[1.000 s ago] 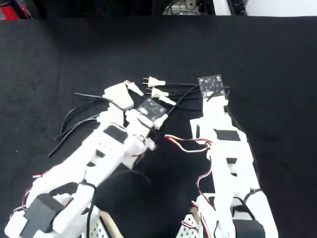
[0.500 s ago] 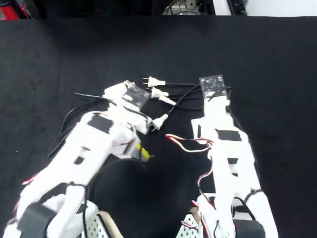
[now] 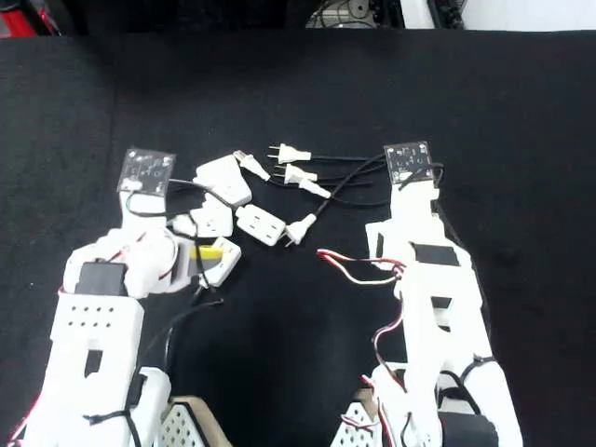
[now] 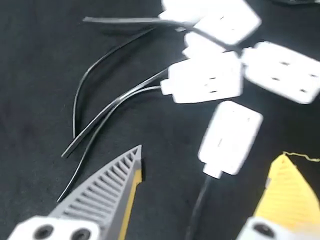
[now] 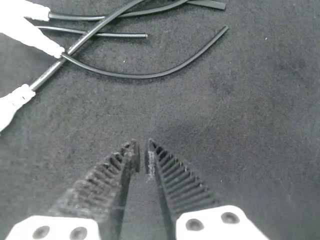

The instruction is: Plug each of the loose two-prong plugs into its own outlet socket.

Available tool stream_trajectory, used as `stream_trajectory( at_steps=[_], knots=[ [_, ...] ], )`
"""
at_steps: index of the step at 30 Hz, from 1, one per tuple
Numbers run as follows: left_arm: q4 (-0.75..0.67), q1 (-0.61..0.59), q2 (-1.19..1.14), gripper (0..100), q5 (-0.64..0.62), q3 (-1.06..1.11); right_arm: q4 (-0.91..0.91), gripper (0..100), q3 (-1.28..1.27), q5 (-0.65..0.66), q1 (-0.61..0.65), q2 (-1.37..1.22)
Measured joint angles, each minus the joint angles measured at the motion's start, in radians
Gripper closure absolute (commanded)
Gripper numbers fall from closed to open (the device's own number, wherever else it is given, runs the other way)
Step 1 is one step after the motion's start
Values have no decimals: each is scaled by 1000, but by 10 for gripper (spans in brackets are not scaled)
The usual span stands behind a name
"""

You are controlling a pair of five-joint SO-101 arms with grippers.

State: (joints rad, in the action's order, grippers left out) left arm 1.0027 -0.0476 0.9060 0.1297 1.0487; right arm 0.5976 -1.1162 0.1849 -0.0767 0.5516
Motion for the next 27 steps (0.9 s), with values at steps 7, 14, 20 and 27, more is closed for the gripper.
stream_trajectory(
  at_steps=[7,14,20,27],
  knots=[
    [-49,-57,-9,618,55,31,100,951,104,-5,143,-6],
    [8,-255,31,618,55,63,264,858,282,-236,333,-89],
    [-64,-307,107,618,169,245,267,840,451,-658,347,-350],
    [-192,-287,270,618,264,443,267,839,595,-807,345,-618]
  ],
)
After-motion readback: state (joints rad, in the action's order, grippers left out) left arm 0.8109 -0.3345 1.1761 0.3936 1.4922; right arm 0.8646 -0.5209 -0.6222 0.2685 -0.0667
